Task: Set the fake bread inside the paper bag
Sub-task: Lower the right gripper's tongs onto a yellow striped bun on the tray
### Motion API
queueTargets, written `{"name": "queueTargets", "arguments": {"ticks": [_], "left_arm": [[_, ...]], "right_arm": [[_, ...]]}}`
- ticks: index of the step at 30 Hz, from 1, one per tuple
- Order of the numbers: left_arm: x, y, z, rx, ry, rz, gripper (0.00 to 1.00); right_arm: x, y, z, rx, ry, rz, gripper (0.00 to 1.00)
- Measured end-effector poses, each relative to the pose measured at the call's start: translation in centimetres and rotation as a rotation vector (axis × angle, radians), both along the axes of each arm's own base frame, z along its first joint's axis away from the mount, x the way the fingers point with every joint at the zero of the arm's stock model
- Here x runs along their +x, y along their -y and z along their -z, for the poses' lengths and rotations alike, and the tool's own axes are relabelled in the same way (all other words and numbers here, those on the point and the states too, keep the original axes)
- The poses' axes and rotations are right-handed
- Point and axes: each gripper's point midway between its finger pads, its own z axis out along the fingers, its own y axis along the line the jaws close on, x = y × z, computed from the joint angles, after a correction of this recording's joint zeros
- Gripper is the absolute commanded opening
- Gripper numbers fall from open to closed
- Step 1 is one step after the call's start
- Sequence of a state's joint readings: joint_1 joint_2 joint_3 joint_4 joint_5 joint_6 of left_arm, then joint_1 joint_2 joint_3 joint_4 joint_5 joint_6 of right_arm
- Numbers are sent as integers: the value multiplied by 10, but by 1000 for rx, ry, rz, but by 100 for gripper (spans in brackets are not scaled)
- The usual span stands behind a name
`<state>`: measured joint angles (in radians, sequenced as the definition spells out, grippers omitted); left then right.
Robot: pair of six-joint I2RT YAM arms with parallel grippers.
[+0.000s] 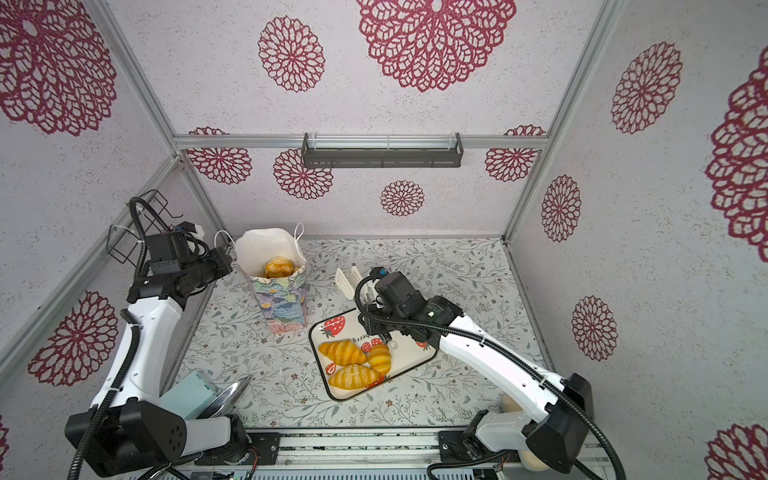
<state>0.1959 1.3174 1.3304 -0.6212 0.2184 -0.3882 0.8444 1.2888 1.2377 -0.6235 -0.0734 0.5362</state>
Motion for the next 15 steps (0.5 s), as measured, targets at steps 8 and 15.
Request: {"name": "queueTargets", "arguments": {"ticks": [8,15], "left_arm": [[-1,0,-1,2,2,-3,0],[-2,0,-1,3,3,-3,0]], "right_arm": [[-19,24,28,-55,-73,26,40],[-30,37,40,-77,-115,45,40]]}}
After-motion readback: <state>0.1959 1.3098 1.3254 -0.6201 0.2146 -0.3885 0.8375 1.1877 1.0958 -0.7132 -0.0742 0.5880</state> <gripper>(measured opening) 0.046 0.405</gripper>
